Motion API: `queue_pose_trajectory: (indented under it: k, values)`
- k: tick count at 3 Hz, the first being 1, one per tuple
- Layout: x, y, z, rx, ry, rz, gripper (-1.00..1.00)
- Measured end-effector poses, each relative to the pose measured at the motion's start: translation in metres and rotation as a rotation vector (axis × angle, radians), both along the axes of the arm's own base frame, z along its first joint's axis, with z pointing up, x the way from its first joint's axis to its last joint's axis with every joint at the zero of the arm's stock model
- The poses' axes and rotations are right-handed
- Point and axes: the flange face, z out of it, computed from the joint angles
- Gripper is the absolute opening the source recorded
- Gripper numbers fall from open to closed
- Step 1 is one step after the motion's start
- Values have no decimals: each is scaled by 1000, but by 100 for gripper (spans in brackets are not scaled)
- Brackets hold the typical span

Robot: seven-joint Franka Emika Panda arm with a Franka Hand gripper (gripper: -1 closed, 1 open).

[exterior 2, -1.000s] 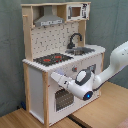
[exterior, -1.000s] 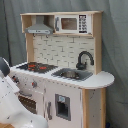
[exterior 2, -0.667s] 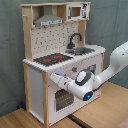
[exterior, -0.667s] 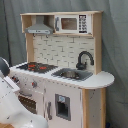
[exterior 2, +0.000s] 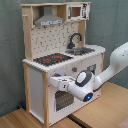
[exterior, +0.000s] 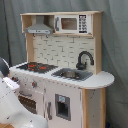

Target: Play with the kitchen

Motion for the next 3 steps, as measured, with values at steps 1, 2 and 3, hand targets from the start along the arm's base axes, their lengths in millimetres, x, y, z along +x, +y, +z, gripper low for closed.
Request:
queue_pose_trajectory:
  k: [1,2,3]
  values:
    - [0,-1,-1,-126,-5,-9,-100]
    - [0,-1,-2,-233,-4,-21,-100]
    - [-1,-1,-2,-251,-1,-22,-100]
